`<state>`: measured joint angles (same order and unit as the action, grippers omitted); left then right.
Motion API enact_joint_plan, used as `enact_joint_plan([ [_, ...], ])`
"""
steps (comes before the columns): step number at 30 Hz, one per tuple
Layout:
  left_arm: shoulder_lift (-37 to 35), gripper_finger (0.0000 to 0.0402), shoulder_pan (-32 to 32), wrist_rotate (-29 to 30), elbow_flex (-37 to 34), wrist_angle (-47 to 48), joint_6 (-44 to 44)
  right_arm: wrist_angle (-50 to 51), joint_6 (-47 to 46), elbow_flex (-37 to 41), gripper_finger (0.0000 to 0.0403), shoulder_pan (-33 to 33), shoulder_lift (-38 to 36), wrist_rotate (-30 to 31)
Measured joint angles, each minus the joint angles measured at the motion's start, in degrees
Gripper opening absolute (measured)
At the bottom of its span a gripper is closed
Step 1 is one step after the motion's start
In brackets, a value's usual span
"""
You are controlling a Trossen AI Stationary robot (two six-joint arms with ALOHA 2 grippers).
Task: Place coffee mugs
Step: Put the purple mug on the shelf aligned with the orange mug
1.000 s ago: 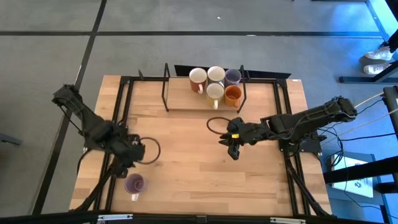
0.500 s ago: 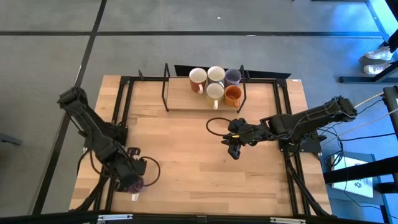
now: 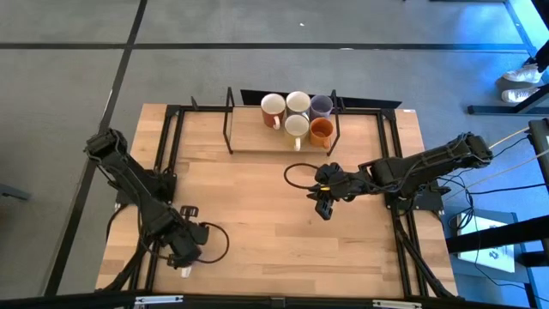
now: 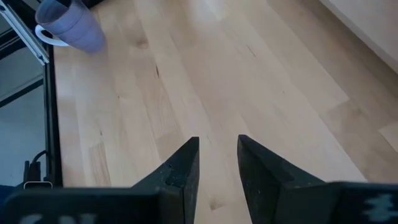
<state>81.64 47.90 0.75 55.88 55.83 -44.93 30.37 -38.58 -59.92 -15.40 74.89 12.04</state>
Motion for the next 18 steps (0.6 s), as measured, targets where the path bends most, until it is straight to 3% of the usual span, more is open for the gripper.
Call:
enact_joint_plan([
  [4, 1.83, 0.0076, 0.01, -0.25, 0.0, -0.02, 0.05, 0.02, 0.26, 0.0, 0.0097, 0.0, 0.0, 0.36],
  [9, 1.87, 0.0014, -0.32, -0.78, 0.0, -0.15, 0.48, 0.02, 1.94, 0.0, 0.0097, 0.0, 0.0, 0.25],
  [13, 0.48, 0.0016, -2.18, -1.11, 2.26, 2.75, 0.64, -0.72, 3.07, 0.0, 0.0097, 0.0, 0.0, 0.54],
  [18, -0.7, 0.0013, -9.11, -0.88, 8.67, 6.88, 6.31, -0.52, 5.48, 0.0, 0.0097, 0.04, -0.38, -0.61],
])
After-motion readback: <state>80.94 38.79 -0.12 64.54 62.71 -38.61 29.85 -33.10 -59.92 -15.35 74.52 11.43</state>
